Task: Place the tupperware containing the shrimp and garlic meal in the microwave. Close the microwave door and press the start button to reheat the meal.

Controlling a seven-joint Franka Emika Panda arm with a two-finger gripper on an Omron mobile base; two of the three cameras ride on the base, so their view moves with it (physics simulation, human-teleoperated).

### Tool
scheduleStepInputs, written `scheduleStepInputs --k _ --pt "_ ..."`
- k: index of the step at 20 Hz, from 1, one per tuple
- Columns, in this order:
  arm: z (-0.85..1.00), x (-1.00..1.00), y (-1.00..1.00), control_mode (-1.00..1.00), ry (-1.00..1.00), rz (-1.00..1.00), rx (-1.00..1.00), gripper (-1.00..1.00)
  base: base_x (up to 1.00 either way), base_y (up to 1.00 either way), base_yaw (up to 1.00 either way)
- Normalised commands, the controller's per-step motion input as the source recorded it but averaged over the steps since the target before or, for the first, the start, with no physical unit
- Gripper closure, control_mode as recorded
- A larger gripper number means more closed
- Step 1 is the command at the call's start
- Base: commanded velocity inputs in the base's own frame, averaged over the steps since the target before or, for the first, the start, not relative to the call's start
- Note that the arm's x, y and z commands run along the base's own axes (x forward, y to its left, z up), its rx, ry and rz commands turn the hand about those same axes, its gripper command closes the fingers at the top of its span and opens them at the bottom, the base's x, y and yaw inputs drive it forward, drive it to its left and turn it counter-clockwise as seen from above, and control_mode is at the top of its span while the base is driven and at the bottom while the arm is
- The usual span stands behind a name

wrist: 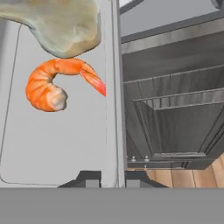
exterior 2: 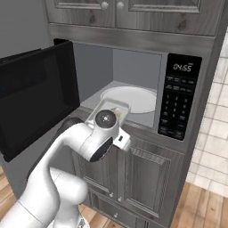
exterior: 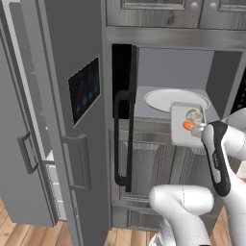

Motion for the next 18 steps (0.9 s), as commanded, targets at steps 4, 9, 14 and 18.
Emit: scheduleStepInputs --k 4,9,14,18 --pt "0.17 0.66 -0.07 -1.0 0.05 0.0 0.02 1.0 0.0 0.0 0.0" --pt "0.46 0.45 -0.15 -1.0 0.03 0.0 0.07 1.0 0.0 0.0 0.0" --pt "0.37 0.34 -0.23 -1.0 0.04 -0.02 0.07 1.0 0.0 0.0 0.0" --pt "0.03 0.34 -0.05 -1.0 0.05 -0.04 0.01 1.0 0.0 0.0 0.0"
